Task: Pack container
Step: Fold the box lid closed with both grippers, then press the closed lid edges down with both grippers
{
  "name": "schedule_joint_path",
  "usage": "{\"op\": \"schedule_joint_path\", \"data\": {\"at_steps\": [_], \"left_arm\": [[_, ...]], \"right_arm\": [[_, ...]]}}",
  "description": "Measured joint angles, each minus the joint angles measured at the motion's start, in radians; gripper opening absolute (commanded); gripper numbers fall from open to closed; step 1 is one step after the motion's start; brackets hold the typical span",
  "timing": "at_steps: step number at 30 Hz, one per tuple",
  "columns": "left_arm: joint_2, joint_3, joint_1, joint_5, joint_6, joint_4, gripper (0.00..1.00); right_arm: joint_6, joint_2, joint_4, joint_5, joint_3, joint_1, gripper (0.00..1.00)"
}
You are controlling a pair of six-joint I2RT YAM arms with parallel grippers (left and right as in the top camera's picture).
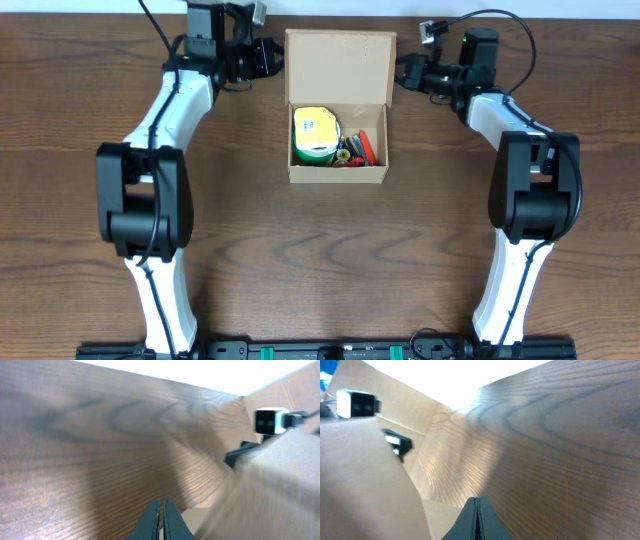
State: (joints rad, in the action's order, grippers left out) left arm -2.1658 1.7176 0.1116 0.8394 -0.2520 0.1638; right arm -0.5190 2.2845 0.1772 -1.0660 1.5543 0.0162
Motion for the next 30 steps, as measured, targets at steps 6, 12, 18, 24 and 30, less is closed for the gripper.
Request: {"op": "schedule_joint_path", "data": {"at_steps": [6,12,18,24,30], "left_arm": [[0.068,0.007,0.001,0.008,0.074,0.054,0.06],[0.113,0.01,0.005,0.024,0.182,0.192,0.05],[0.188,0.013,0.023,0.007,0.323,0.425,0.06],[0.238,0.016,0.054,-0.113,0.446,0.674,0.06],[0.278,0.016,0.07,-0.241,0.513,0.844,0.06]], "right_arm": [[0.004,-0.02,-0.001,-0.039,0.0,0.009,0.01],[0.015,-0.103,-0.018,-0.066,0.0,0.007,0.02],[0.12,-0.208,-0.259,-0.087,0.002,-0.006,0.02],[0.307,-0.244,-0.656,-0.004,0.004,-0.061,0.02],[0.45,-0.313,-0.956,0.225,-0.001,-0.115,0.01]]}}
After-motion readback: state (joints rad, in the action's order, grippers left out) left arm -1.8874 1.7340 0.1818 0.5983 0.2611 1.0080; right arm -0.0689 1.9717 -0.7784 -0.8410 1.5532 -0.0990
